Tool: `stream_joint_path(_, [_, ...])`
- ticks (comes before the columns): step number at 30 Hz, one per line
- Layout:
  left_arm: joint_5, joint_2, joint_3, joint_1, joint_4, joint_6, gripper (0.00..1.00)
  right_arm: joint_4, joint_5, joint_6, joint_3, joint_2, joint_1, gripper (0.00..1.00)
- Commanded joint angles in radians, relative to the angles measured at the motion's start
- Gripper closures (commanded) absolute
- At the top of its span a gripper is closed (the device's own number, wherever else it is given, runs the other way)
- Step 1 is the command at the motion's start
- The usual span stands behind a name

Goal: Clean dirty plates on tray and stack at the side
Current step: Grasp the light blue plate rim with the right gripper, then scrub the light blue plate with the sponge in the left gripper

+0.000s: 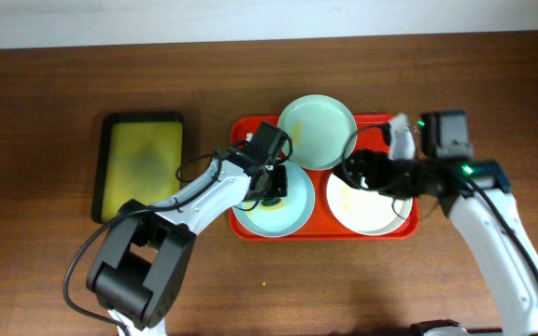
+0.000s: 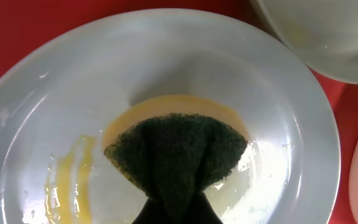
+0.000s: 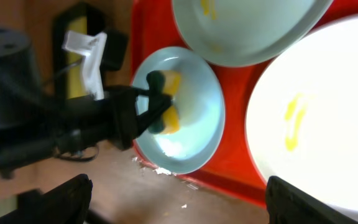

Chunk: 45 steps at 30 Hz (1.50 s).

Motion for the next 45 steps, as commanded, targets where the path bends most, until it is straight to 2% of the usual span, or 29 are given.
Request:
stream_joint_path(1, [0.004, 0.007, 0.002, 0.0, 0.002, -0.007, 1.0, 0.04, 0.221, 0.089, 0.056, 0.072, 0.094, 0.1])
stream_joint_path(5, [0.005, 0.007, 0.002, 0.0, -0.005, -0.007, 1.0, 0.149, 0.279, 0.1, 0.055, 0.181, 0.183, 0.12])
stream_joint_path(7, [0.004, 0.007, 0.002, 0.0, -0.006, -0.007, 1.0, 0.191, 0.279, 0.1, 0.055, 0.248, 0.213, 0.3])
stream_joint_path(8, [0.004, 0.007, 0.002, 0.0, -0.006, -0.007, 1.0, 0.206, 0.278, 0.089, 0.055, 0.28, 0.223, 0.34])
stream_joint_path(16, [0.005, 0.007, 0.002, 0.0, -0.006, -0.007, 1.0, 0.261, 0.276, -0.002, 0.055, 0.486, 0.24, 0.5])
stream_joint_path(19, [0.005, 0.007, 0.002, 0.0, -0.006, -0.007, 1.0, 0.292, 0.188, -0.055, 0.055, 0.507, 0.239, 0.51])
stream_joint_path(21, [0.005, 0.007, 0.002, 0.0, -0.006, -0.007, 1.0, 0.292, 0.189, -0.055, 0.053, 0.508, 0.239, 0.62])
stream_joint_path(24, [0.005, 0.007, 0.002, 0.0, -0.006, -0.007, 1.0, 0.313, 0.205, -0.054, 0.031, 0.508, 0.239, 0.62])
stream_joint_path(26, [0.005, 0.007, 0.002, 0.0, -0.013, -0.015, 1.0, 0.318, 0.222, -0.054, 0.019, 0.509, 0.238, 0.9])
stream_joint_path(28, [0.01, 0.007, 0.002, -0.005, -0.047, -0.089, 1.0, 0.32, 0.222, -0.054, 0.019, 0.513, 0.238, 0.9])
stream_joint_path(33, [0.005, 0.007, 0.002, -0.064, -0.039, -0.097, 1.0, 0.329, 0.222, -0.053, 0.019, 0.581, 0.239, 0.81])
stream_joint_path(35, [0.003, 0.007, 0.002, -0.073, -0.039, -0.097, 1.0, 0.327, 0.222, -0.053, 0.019, 0.581, 0.239, 0.82])
stream_joint_path(37, [-0.019, 0.007, 0.002, -0.072, -0.037, -0.13, 1.0, 0.323, 0.222, -0.053, 0.019, 0.581, 0.239, 0.89])
stream_joint_path(45, [-0.031, 0.11, 0.001, -0.047, 0.021, -0.193, 1.0, 0.324, 0.222, -0.053, 0.02, 0.581, 0.238, 0.89])
